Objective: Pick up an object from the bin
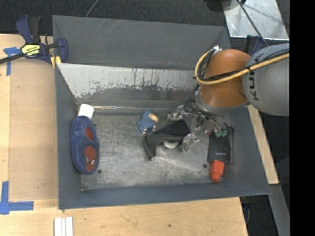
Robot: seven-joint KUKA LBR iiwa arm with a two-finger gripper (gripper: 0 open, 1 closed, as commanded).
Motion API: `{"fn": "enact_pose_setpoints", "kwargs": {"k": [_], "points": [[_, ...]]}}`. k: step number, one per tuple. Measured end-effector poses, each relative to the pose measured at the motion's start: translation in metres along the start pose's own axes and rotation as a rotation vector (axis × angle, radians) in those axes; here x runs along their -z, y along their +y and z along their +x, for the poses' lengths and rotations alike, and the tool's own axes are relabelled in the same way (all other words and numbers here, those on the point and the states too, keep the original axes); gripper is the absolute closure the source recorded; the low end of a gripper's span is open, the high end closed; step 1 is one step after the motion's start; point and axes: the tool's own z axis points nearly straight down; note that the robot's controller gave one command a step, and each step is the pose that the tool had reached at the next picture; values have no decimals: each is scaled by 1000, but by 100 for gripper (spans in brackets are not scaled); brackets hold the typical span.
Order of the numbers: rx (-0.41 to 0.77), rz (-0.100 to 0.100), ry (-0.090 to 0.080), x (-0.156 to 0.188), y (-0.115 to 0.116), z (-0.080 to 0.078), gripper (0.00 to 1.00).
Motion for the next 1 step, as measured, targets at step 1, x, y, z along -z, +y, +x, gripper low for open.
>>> {"fn": "enact_pose_setpoints", "kwargs": {"k": [1], "points": [[-41,0,-2,129,12,-6,100]]}}
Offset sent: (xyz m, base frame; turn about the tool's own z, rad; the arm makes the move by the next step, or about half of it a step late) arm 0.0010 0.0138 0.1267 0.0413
